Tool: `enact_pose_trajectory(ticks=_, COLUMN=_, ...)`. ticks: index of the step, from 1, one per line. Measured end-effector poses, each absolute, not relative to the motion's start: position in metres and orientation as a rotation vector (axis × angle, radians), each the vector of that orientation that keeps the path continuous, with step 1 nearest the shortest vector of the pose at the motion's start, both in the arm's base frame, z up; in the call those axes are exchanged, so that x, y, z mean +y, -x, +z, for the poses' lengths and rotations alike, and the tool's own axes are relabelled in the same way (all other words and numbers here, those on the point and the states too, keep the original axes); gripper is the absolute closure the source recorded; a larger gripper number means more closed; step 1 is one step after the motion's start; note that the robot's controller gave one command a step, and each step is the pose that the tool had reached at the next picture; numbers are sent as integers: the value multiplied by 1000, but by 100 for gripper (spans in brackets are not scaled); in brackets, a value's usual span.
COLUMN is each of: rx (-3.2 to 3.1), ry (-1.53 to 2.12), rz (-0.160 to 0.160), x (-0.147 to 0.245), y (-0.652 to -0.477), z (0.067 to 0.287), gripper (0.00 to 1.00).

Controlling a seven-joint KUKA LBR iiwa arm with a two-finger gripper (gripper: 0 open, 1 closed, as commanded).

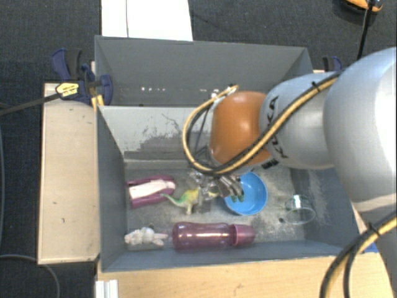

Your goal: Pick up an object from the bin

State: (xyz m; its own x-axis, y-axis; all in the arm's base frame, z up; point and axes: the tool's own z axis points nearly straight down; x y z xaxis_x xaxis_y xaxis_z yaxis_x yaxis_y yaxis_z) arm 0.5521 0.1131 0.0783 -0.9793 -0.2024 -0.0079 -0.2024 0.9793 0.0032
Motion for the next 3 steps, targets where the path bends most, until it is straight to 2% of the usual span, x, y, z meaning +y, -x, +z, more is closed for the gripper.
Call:
enact_pose_trajectory(ticks=2, rx=3118, ry=314, rz=6, x=113, y=-552, z=78, gripper=100)
enact_pose_trajectory(ticks=3, rx=3120, ry=313, rz=5, x=112, y=-552, z=77, gripper=0)
